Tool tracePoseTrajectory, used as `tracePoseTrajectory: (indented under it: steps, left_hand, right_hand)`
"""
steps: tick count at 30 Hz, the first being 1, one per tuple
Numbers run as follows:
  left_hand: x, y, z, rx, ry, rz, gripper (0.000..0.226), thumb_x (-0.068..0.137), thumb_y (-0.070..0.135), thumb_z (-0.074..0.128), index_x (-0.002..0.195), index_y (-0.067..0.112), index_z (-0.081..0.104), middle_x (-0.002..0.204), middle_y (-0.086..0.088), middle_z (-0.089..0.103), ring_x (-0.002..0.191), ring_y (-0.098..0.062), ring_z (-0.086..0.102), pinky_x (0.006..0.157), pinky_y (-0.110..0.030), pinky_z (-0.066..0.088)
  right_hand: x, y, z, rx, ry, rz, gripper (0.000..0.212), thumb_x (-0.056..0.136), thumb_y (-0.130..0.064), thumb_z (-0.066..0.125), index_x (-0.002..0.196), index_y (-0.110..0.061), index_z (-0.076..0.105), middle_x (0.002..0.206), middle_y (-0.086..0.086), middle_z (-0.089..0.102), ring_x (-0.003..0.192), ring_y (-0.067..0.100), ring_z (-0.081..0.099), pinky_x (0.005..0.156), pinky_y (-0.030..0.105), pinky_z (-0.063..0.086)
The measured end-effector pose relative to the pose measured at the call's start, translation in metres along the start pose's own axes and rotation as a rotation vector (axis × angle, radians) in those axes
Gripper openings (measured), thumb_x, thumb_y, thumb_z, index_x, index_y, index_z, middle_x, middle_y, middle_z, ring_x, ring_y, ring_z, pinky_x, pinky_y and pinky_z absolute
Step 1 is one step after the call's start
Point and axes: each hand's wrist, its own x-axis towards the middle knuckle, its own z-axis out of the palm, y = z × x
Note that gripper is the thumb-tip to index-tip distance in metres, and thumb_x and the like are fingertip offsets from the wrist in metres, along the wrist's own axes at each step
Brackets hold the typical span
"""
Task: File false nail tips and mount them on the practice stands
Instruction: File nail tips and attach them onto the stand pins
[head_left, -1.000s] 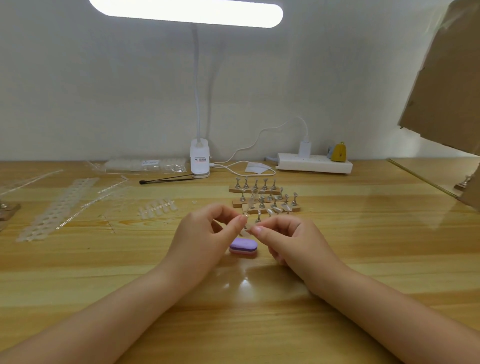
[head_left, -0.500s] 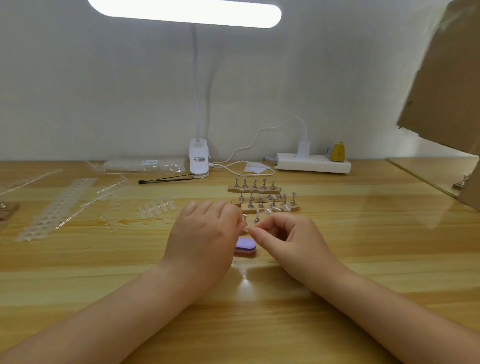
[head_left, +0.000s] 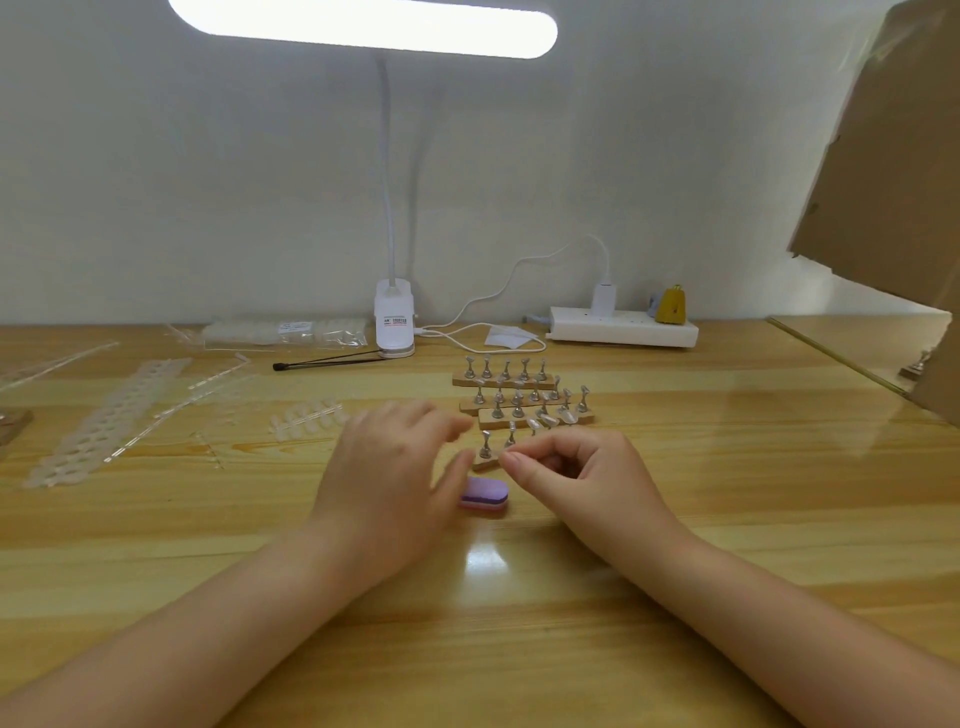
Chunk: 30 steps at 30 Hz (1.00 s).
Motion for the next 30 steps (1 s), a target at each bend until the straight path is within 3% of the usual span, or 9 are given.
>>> tracePoseTrajectory:
  steps: [5,12,18,22,24,27,30]
  left_hand:
    - [-0.008,0.01,0.004,-0.005,0.07,0.174,0.028,0.09,0.031,0.049,0.091,0.019,0.074,0.08,0.004,0.068,0.075,-0.021,0.063,0.068,-0.036,0.046]
    - [-0.009,0.006,0.008,0.05,0.16,0.287,0.024,0.089,0.024,0.052,0.089,0.021,0.075,0.074,0.006,0.067,0.068,-0.021,0.061,0.067,-0.032,0.039]
    - [-0.009,0.011,0.0,0.067,-0.067,0.103,0.043,0.087,0.047,0.044,0.104,0.02,0.072,0.09,0.007,0.07,0.084,-0.021,0.065,0.073,-0.037,0.048]
    - [-0.009,0.01,0.002,0.062,-0.25,0.081,0.047,0.084,0.057,0.041,0.115,0.031,0.066,0.105,0.014,0.064,0.1,-0.016,0.056,0.088,-0.032,0.037]
    - [-0.009,0.006,0.005,0.026,-0.243,0.123,0.037,0.087,0.05,0.049,0.115,0.031,0.066,0.105,0.013,0.064,0.101,-0.017,0.055,0.088,-0.031,0.035]
    - [-0.008,0.004,0.006,0.014,-0.169,0.126,0.032,0.088,0.032,0.057,0.116,0.018,0.066,0.1,0.001,0.067,0.094,-0.026,0.06,0.083,-0.038,0.044]
    - [-0.005,0.001,0.007,-0.114,0.056,0.045,0.028,0.089,0.01,0.064,0.116,0.009,0.067,0.094,-0.007,0.065,0.086,-0.03,0.059,0.079,-0.039,0.045]
  right_hand:
    - [0.0,0.0,0.002,0.13,-0.038,0.074,0.006,0.084,-0.022,0.073,0.079,-0.022,0.077,0.053,-0.005,0.055,0.049,0.004,0.045,0.049,0.016,0.037]
    - [0.002,-0.002,0.0,0.348,-0.139,0.217,0.009,0.086,-0.014,0.07,0.078,-0.011,0.073,0.049,0.001,0.05,0.042,0.009,0.041,0.042,0.018,0.035]
    - [0.006,0.0,-0.001,0.42,-0.11,0.28,0.01,0.083,-0.014,0.072,0.073,-0.015,0.073,0.05,0.001,0.049,0.042,0.009,0.042,0.041,0.019,0.035]
    - [0.01,0.001,-0.006,0.579,-0.004,0.344,0.004,0.078,-0.008,0.073,0.075,-0.008,0.071,0.049,0.001,0.047,0.039,0.008,0.039,0.038,0.018,0.031]
    - [0.012,0.001,-0.006,0.645,0.031,0.369,0.004,0.076,-0.008,0.073,0.077,-0.006,0.07,0.047,0.0,0.045,0.038,0.007,0.037,0.037,0.017,0.029]
    - [0.012,0.001,-0.006,0.7,0.051,0.406,0.005,0.078,-0.007,0.071,0.082,-0.004,0.068,0.048,0.0,0.044,0.037,0.006,0.037,0.035,0.016,0.028]
    - [0.013,0.001,-0.006,0.741,0.037,0.429,0.005,0.08,-0.006,0.069,0.084,-0.004,0.068,0.049,-0.001,0.044,0.037,0.005,0.038,0.034,0.015,0.028]
